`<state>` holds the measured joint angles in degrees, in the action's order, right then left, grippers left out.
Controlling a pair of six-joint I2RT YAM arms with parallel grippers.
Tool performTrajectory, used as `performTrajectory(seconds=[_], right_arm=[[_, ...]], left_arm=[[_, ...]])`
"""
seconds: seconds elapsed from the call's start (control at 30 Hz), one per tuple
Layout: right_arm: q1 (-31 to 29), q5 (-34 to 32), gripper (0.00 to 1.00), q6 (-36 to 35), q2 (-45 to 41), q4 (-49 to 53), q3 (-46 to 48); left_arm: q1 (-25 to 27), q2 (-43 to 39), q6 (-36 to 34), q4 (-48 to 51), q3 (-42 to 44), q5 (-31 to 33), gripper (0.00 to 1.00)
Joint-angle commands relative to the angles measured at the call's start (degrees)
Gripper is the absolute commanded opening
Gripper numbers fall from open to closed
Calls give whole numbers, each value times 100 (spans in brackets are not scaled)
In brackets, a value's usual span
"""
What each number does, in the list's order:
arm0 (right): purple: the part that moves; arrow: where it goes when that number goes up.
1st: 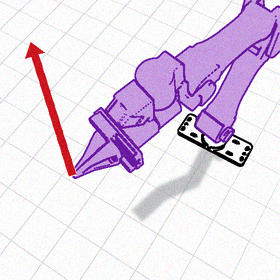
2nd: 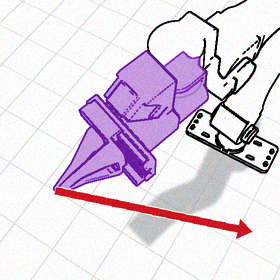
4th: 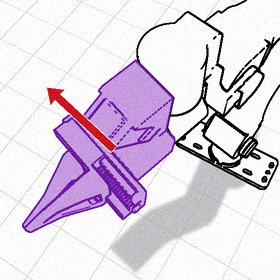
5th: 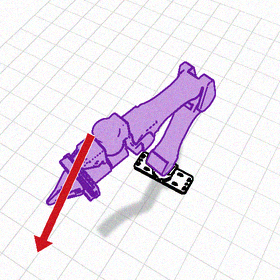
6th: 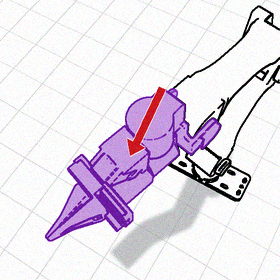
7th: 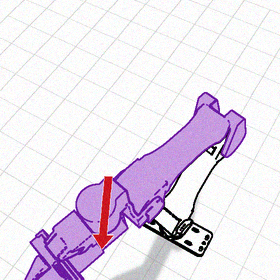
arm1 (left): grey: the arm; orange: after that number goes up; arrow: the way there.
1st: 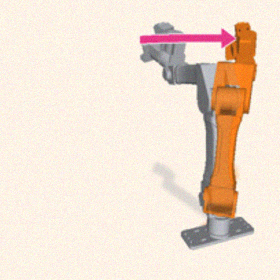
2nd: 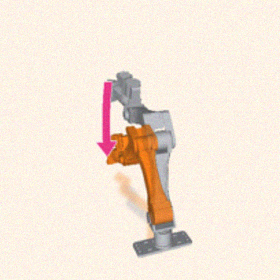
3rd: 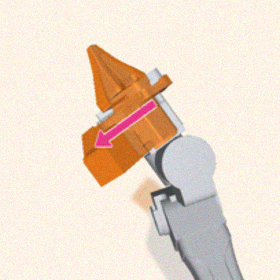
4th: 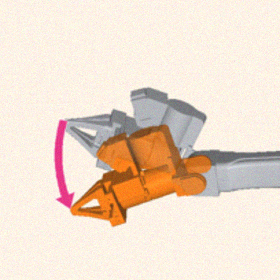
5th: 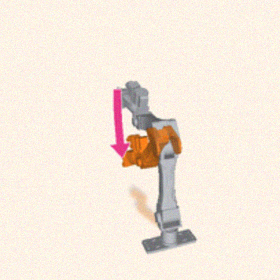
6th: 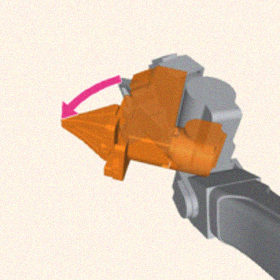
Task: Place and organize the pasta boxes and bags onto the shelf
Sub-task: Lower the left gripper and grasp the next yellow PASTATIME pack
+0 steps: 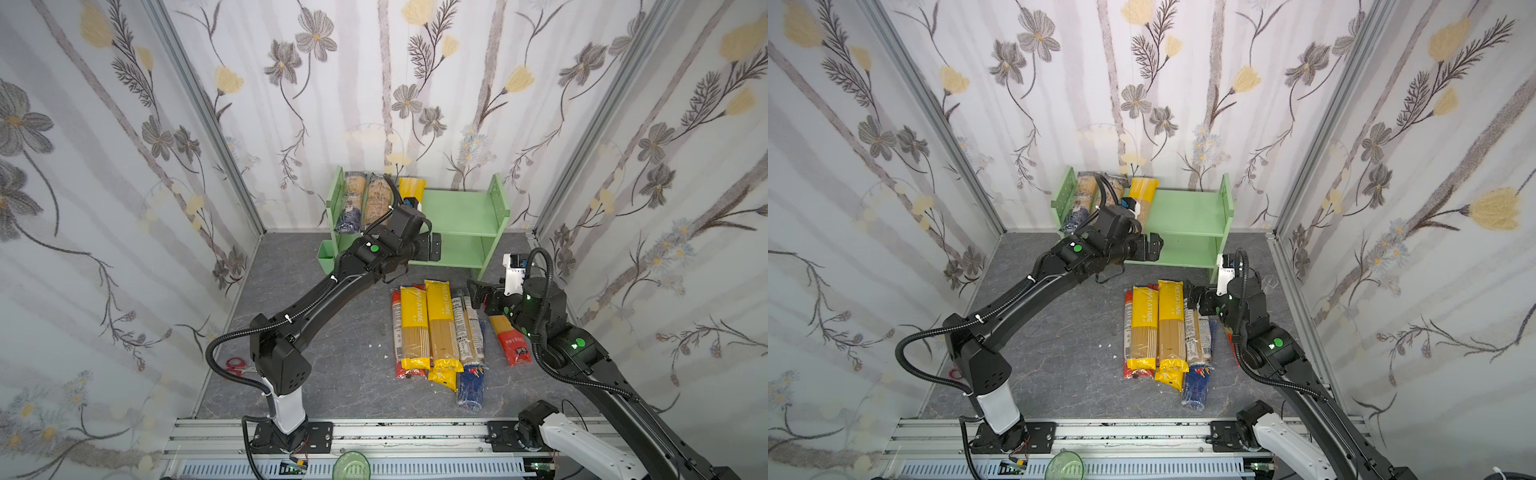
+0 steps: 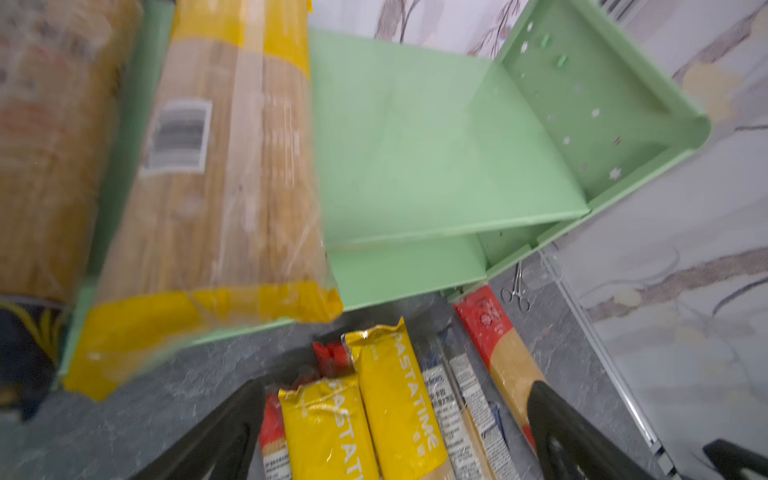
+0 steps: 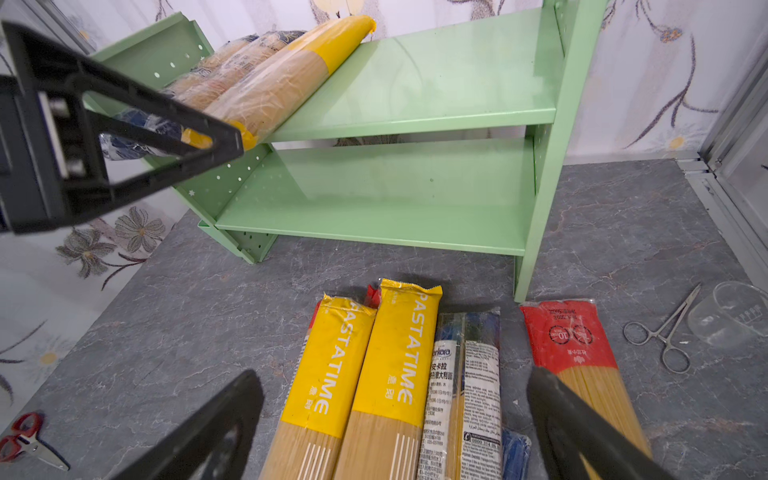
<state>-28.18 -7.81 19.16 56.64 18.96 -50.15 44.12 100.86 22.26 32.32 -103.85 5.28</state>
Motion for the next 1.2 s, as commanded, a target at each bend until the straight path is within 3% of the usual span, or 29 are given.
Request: performTrajectory(seconds=[0.0, 0.23, 0.53, 0.9, 1.17], right_arm=[[-17, -16, 100, 142, -88, 149, 144], [-78, -119, 100, 396, -201, 282, 541], [-406, -280, 100, 806, -213, 91, 1189], [-740, -473, 100, 959, -127, -54, 1271], [-829, -445, 100, 1008, -217, -165, 1374]], left_arm=[[26, -468, 157, -569, 874, 129, 100], [102, -1756, 764, -1876, 3348, -189, 100], [880, -2186, 1511, -2715, 5199, 208, 100], [1727, -1609, 1885, -2923, 5633, 558, 100], [1837, -926, 1966, -2939, 5601, 740, 100]])
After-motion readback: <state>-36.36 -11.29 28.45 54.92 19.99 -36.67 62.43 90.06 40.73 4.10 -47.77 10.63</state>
